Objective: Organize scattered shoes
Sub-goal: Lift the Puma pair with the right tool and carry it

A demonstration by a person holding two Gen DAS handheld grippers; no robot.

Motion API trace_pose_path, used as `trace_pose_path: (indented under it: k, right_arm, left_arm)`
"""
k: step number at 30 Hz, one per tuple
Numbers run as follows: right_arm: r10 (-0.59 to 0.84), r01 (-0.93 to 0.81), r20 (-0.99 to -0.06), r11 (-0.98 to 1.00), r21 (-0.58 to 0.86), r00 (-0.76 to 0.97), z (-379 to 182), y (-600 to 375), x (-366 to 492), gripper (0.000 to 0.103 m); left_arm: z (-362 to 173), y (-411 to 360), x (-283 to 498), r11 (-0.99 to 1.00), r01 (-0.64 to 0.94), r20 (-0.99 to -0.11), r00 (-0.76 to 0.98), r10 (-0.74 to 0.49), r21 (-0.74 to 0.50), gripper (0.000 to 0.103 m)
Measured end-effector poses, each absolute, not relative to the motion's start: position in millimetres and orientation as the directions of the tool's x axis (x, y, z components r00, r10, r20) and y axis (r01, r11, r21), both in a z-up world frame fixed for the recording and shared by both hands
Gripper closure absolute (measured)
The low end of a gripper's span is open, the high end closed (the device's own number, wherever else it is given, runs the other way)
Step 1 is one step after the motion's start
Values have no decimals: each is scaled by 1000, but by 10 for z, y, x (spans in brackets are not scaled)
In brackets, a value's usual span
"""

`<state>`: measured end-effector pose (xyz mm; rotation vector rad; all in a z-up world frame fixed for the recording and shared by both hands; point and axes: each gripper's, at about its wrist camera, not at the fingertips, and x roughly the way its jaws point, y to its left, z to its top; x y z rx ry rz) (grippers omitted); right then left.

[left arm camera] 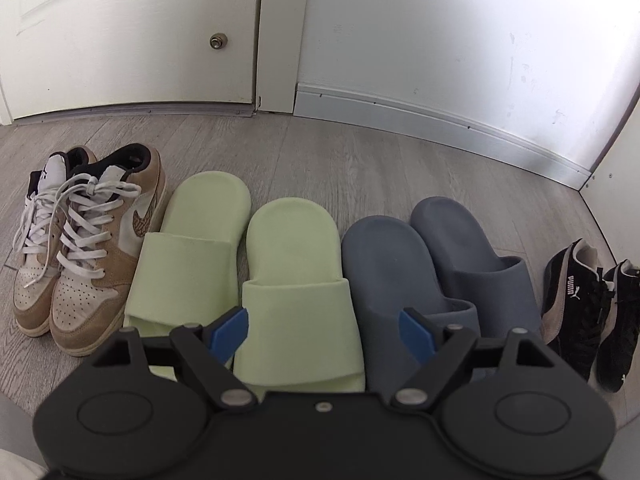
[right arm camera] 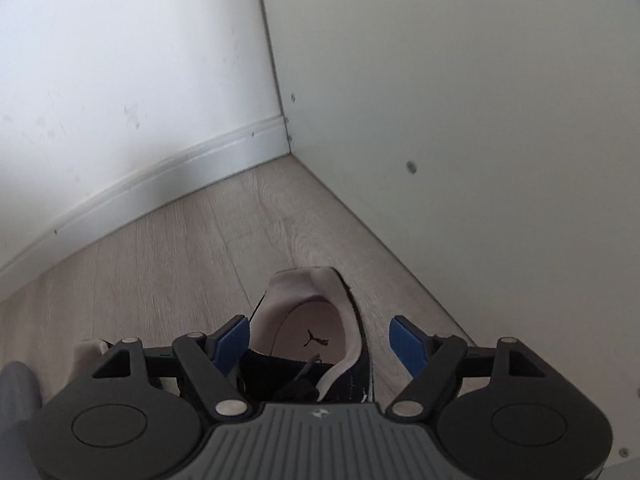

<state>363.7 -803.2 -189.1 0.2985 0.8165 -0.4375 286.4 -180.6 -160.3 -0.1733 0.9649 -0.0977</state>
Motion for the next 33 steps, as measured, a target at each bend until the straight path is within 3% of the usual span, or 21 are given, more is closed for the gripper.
trace_pose_path:
  k: [4,5,10,11,19,23,28,33]
  right_arm:
    - [-144,493,-780,839,230,609,-2013,-8187,3644,36]
    - [-139,485,-791,847,217,596,-2022,-8180,3625,52]
    - [30,403,-806,855,327,591,-2123,-7883,3366,57]
    - [47,403,-806,848,345,591,-2136,-7767,3338,65]
    - [-56,555,-781,735,390,622,-2195,-6966,3279,66]
    - [56,519,-774,710,475,631,-2292,-6653,3483,66]
    - [-61,411,-787,876,252,614,-2332,-5879,3637,62]
    - [12,361,-744,869,338,668,-2206,-6296,3359,61]
  left_arm:
    - [-1607,-1816,2853,982,4,-809,565,-159,-190,20]
    - [-1608,-1819,2850,982,4,-810,565,-159,-191,20]
    - [-1681,-1849,2867,981,7,-816,554,-166,-195,20]
    - [-1699,-1856,2867,980,8,-818,550,-170,-198,20]
    - [-1704,-1823,2846,978,7,-813,555,-176,-207,20]
    - [-1643,-1746,2835,982,-9,-805,574,-150,-190,20]
    - [-1567,-1649,2820,985,-30,-793,597,-117,-168,20]
    - [-1528,-1615,2817,988,-43,-786,611,-93,-150,20]
